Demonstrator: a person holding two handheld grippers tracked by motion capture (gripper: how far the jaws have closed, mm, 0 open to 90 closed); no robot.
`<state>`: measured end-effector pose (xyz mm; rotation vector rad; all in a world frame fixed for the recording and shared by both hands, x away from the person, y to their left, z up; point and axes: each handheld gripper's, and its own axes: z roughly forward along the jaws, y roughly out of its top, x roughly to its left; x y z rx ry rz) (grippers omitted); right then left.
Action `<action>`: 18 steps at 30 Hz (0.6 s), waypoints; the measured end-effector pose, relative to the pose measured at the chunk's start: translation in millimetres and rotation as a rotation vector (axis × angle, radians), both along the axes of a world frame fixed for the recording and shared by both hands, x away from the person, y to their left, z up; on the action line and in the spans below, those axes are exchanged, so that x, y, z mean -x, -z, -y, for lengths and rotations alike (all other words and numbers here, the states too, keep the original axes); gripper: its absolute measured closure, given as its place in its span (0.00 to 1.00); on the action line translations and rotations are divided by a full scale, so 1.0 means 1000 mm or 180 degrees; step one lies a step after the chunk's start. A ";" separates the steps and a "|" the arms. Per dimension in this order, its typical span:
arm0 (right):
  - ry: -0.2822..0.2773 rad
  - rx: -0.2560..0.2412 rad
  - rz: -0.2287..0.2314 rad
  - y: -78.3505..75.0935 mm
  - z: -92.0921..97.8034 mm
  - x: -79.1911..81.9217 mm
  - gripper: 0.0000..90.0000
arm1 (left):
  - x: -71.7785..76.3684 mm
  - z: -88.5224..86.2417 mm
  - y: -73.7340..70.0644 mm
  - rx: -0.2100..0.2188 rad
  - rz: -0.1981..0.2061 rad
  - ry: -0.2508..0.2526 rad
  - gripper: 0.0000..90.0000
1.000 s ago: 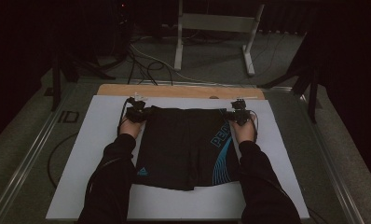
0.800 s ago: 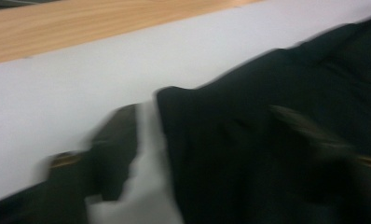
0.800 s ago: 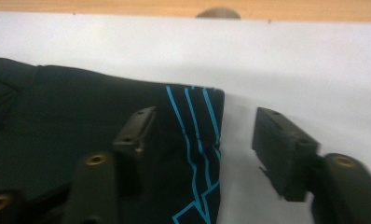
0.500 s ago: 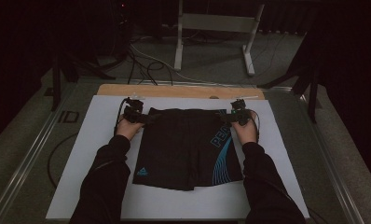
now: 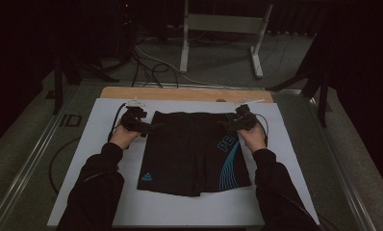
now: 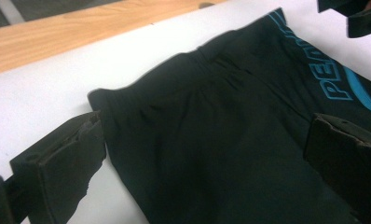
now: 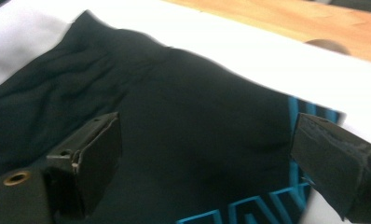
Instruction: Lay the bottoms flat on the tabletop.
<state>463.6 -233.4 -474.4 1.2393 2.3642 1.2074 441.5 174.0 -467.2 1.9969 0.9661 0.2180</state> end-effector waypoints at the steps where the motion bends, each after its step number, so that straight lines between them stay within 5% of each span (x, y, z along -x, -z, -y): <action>1: -0.0041 -0.0011 0.0036 -0.001 -0.002 0.003 0.10 | 0.002 -0.001 -0.001 0.0002 -0.0001 0.0031 0.00; 18: -0.0341 -0.0082 0.0362 -0.012 -0.007 0.043 0.10 | 0.046 -0.013 -0.018 0.0118 0.0130 0.0312 0.00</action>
